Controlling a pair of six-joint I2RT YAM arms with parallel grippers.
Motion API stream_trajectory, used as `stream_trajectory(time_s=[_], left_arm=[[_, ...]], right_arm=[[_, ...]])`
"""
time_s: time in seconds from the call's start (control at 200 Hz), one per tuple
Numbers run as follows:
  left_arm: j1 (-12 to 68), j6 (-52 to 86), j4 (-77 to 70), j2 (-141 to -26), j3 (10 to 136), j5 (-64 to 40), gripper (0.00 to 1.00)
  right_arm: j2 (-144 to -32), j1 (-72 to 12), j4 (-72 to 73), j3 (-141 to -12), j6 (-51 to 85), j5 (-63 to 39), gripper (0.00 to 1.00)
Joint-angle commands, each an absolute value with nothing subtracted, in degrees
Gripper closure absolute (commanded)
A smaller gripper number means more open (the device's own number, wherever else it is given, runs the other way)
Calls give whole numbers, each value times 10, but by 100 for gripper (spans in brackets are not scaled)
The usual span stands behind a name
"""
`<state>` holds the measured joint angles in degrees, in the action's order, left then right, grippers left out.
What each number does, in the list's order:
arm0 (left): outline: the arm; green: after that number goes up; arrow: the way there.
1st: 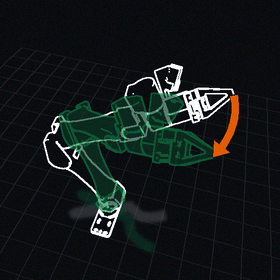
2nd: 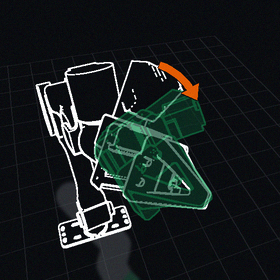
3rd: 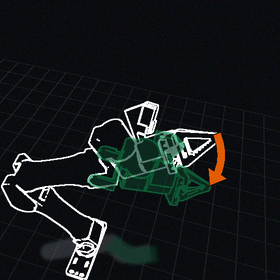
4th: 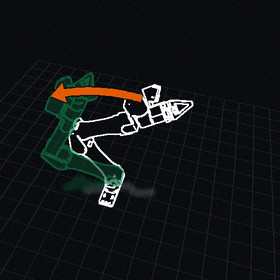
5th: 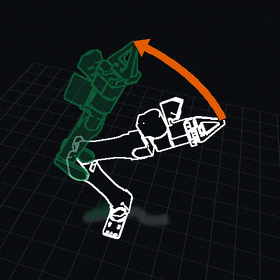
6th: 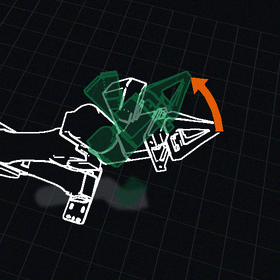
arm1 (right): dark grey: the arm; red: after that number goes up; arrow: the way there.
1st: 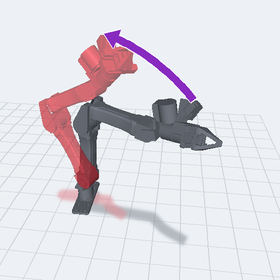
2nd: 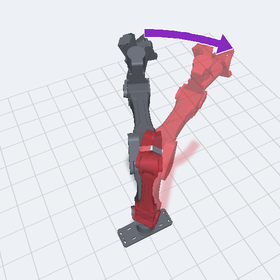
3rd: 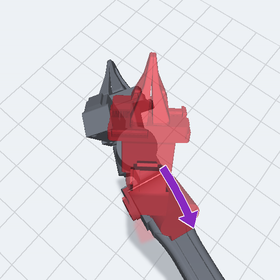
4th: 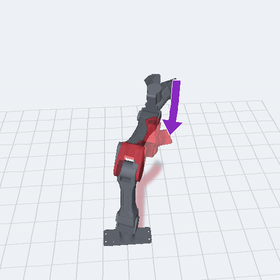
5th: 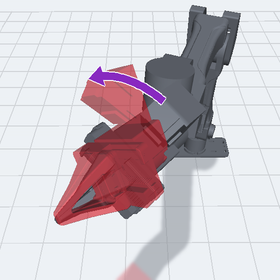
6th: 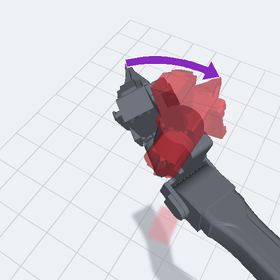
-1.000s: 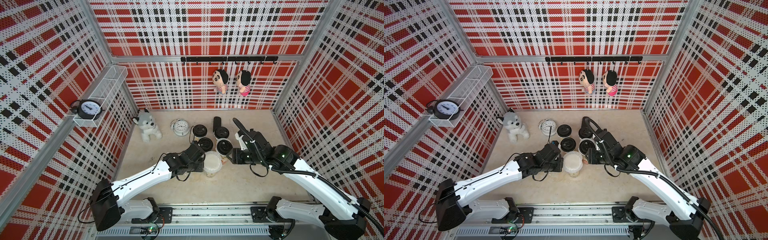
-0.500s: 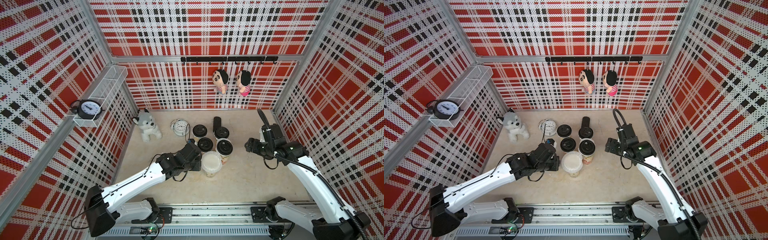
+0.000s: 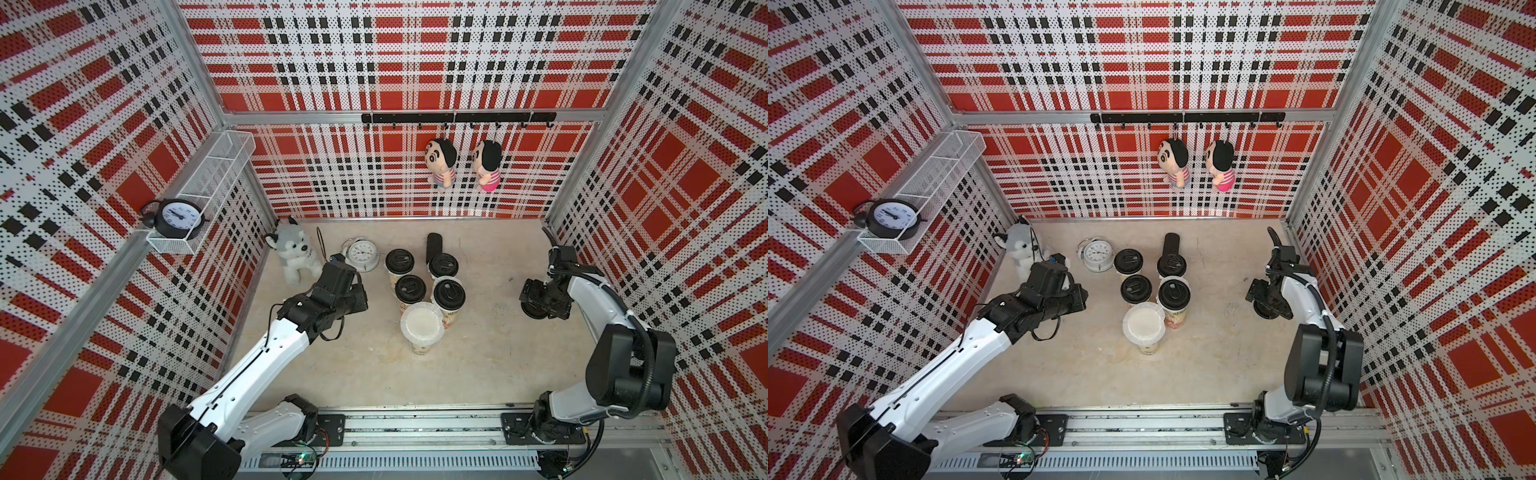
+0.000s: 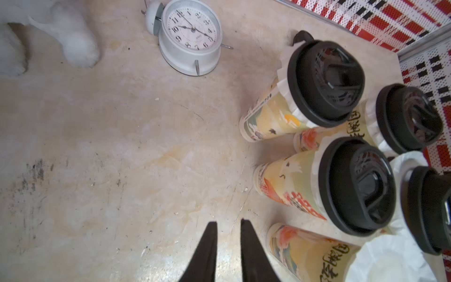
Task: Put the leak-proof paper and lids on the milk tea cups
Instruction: Pick up the cup lid from the center of the board.
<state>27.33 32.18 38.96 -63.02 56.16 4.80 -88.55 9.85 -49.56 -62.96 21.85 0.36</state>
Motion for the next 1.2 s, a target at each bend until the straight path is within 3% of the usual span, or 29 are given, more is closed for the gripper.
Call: stream_trajectory(time_s=[0.0,0.286,1.192], left_arm=[[256,286,362,-632,564,27,74],[245,271,347,-658,556,11,73],[243,268,340,-691,564,-2,75]], right_arm=[[-913,106,-473,-653,202,25,10],[-971,132,-432,-665,200,55,12],[-1033,133,-393,-663,194,17,22]])
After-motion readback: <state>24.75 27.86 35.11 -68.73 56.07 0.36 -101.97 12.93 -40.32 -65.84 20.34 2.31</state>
